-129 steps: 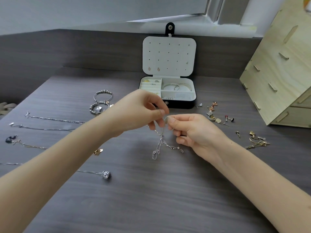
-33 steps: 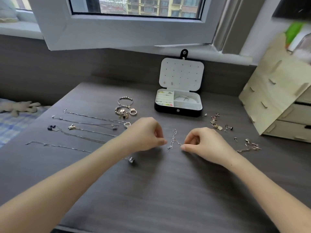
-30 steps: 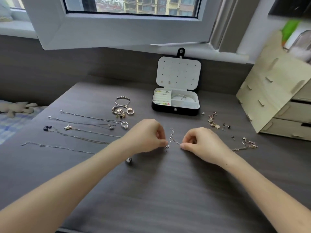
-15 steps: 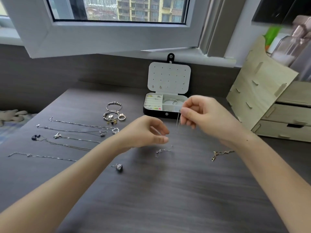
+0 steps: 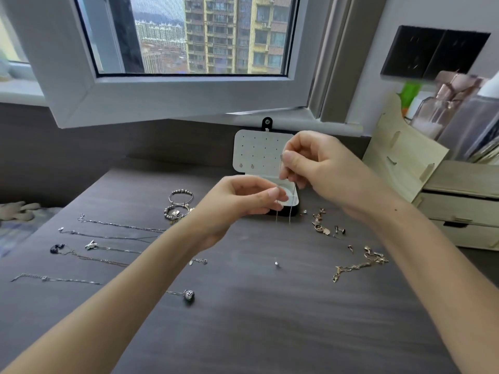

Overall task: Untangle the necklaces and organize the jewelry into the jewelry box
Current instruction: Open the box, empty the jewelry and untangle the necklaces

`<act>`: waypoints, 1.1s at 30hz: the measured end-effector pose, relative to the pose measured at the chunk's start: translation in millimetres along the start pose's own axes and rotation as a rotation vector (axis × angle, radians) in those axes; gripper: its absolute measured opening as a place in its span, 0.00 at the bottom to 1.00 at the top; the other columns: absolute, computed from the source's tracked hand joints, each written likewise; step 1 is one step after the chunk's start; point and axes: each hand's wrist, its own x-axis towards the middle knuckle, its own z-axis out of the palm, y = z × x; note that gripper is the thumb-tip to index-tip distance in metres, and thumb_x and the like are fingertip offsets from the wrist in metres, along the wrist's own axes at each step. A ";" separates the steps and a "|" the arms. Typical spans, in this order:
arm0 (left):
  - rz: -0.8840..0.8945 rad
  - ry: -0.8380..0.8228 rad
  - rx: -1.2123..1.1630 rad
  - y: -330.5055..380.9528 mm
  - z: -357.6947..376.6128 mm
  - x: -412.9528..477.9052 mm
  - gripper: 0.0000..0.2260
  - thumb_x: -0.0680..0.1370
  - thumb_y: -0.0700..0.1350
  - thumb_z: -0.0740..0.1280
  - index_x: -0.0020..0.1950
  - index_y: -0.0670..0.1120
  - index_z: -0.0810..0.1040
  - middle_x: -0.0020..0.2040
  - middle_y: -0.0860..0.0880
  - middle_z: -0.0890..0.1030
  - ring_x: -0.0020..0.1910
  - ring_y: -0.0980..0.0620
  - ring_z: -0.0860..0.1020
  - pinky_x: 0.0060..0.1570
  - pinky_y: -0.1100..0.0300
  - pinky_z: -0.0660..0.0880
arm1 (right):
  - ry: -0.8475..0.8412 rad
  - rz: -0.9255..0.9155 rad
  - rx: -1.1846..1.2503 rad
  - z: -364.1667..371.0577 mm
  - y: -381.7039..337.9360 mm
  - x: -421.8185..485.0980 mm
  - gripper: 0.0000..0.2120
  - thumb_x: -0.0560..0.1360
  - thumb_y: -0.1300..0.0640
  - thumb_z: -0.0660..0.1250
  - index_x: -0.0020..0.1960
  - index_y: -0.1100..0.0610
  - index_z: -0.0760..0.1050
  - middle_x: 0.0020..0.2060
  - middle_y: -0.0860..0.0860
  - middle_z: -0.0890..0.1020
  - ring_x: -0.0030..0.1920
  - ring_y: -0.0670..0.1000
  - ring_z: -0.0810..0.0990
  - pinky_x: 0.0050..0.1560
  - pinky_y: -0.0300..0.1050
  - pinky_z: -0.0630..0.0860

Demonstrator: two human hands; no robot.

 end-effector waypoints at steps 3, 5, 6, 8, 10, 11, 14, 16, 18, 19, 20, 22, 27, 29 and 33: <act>0.007 -0.010 -0.028 4.4 2.2 0.8 0.01 0.70 0.43 0.72 0.40 0.48 0.82 0.44 0.48 0.84 0.45 0.53 0.81 0.47 0.62 0.76 | -0.015 0.005 0.033 2.0 -2.2 2.0 0.09 0.79 0.63 0.59 0.41 0.54 0.71 0.29 0.48 0.80 0.29 0.42 0.74 0.36 0.37 0.69; 0.001 -0.011 -0.029 4.3 3.2 1.6 0.01 0.70 0.43 0.71 0.39 0.46 0.81 0.42 0.47 0.83 0.43 0.53 0.80 0.47 0.63 0.76 | -0.010 0.010 0.056 3.6 -3.9 3.1 0.09 0.79 0.63 0.59 0.41 0.55 0.71 0.28 0.48 0.79 0.28 0.43 0.73 0.34 0.38 0.69; -0.001 -0.010 -0.010 2.5 3.8 2.4 0.02 0.71 0.42 0.71 0.40 0.45 0.80 0.41 0.48 0.83 0.43 0.53 0.80 0.48 0.61 0.75 | -0.005 0.012 0.073 4.2 -5.2 3.6 0.09 0.79 0.63 0.59 0.41 0.55 0.71 0.28 0.49 0.79 0.28 0.44 0.72 0.33 0.39 0.69; -0.012 -0.007 0.049 -3.7 4.7 3.2 0.03 0.74 0.39 0.70 0.42 0.42 0.78 0.40 0.47 0.82 0.42 0.52 0.79 0.49 0.57 0.74 | 0.005 0.005 0.125 4.1 -8.9 4.7 0.09 0.80 0.62 0.59 0.41 0.55 0.71 0.28 0.48 0.78 0.28 0.46 0.72 0.31 0.40 0.70; -0.035 0.005 0.119 -12.5 3.0 2.3 0.03 0.76 0.37 0.67 0.43 0.41 0.77 0.40 0.47 0.82 0.42 0.50 0.78 0.48 0.56 0.73 | 0.022 -0.018 0.215 2.6 -13.4 6.0 0.10 0.80 0.63 0.58 0.41 0.56 0.70 0.27 0.48 0.78 0.28 0.47 0.72 0.31 0.40 0.70; -0.056 0.015 0.150 -17.5 0.7 1.0 0.03 0.76 0.36 0.67 0.42 0.41 0.76 0.40 0.47 0.82 0.41 0.50 0.78 0.47 0.57 0.72 | 0.036 -0.030 0.270 1.3 -15.6 6.7 0.10 0.80 0.63 0.58 0.41 0.56 0.70 0.27 0.48 0.77 0.28 0.48 0.71 0.30 0.40 0.69; -0.138 0.076 0.191 -32.2 -12.0 -5.6 0.04 0.77 0.36 0.66 0.42 0.41 0.76 0.40 0.44 0.83 0.40 0.50 0.79 0.49 0.53 0.75 | 0.091 -0.034 0.458 -3.8 -20.3 8.4 0.10 0.80 0.63 0.58 0.41 0.57 0.69 0.26 0.48 0.76 0.27 0.48 0.70 0.28 0.39 0.68; -0.190 0.133 0.156 -38.9 -23.0 -12.1 0.04 0.77 0.36 0.66 0.43 0.40 0.75 0.40 0.43 0.83 0.40 0.50 0.81 0.54 0.49 0.76 | 0.116 -0.010 0.561 -7.1 -20.0 9.0 0.10 0.80 0.64 0.58 0.40 0.58 0.69 0.25 0.49 0.74 0.27 0.48 0.68 0.28 0.40 0.67; -0.234 0.179 0.084 -40.3 -33.5 -18.2 0.04 0.76 0.36 0.67 0.42 0.41 0.74 0.40 0.43 0.83 0.42 0.49 0.82 0.55 0.50 0.76 | 0.118 0.017 0.610 -7.7 -17.0 8.7 0.11 0.79 0.64 0.58 0.39 0.58 0.68 0.25 0.49 0.74 0.26 0.48 0.68 0.27 0.39 0.67; -0.257 0.201 0.026 -39.4 -38.3 -20.8 0.05 0.74 0.37 0.68 0.41 0.42 0.73 0.40 0.43 0.83 0.42 0.48 0.82 0.54 0.51 0.77 | 0.115 0.033 0.619 -6.7 -14.4 8.5 0.11 0.80 0.64 0.57 0.39 0.57 0.68 0.24 0.48 0.73 0.26 0.48 0.68 0.27 0.39 0.67; -0.279 0.229 -0.043 -38.5 -43.9 -23.2 0.06 0.74 0.36 0.68 0.40 0.42 0.73 0.40 0.43 0.83 0.42 0.48 0.82 0.52 0.53 0.78 | 0.115 0.052 0.625 -4.8 -11.3 8.3 0.11 0.80 0.64 0.57 0.39 0.57 0.68 0.24 0.48 0.73 0.26 0.48 0.68 0.27 0.39 0.67; -0.308 0.302 -0.177 -36.3 -57.3 -27.4 0.07 0.77 0.36 0.64 0.40 0.43 0.72 0.36 0.45 0.81 0.36 0.49 0.82 0.43 0.57 0.80 | 0.140 0.092 0.624 1.0 -3.2 8.9 0.11 0.80 0.64 0.57 0.39 0.57 0.68 0.25 0.48 0.74 0.27 0.48 0.69 0.27 0.40 0.68; -0.364 0.419 -0.233 -30.0 -104.9 -42.9 0.07 0.78 0.38 0.62 0.41 0.43 0.74 0.29 0.50 0.76 0.27 0.55 0.75 0.32 0.63 0.76 | 0.237 0.214 0.511 35.1 28.4 10.1 0.05 0.80 0.64 0.60 0.46 0.59 0.72 0.29 0.52 0.78 0.27 0.46 0.75 0.27 0.38 0.73; -0.433 0.435 -0.207 -26.3 -122.2 -49.0 0.08 0.78 0.40 0.64 0.39 0.43 0.75 0.27 0.50 0.75 0.25 0.56 0.74 0.30 0.65 0.75 | 0.207 0.278 0.472 55.3 44.3 7.4 0.04 0.79 0.66 0.61 0.50 0.62 0.74 0.32 0.55 0.80 0.29 0.46 0.77 0.28 0.37 0.75; -0.579 0.452 -0.256 -20.5 -154.5 -59.0 0.07 0.71 0.43 0.68 0.34 0.44 0.74 0.28 0.50 0.71 0.25 0.57 0.69 0.26 0.67 0.71 | 0.127 0.400 0.449 89.7 67.8 1.7 0.06 0.78 0.68 0.61 0.50 0.66 0.76 0.33 0.57 0.79 0.30 0.47 0.76 0.28 0.35 0.76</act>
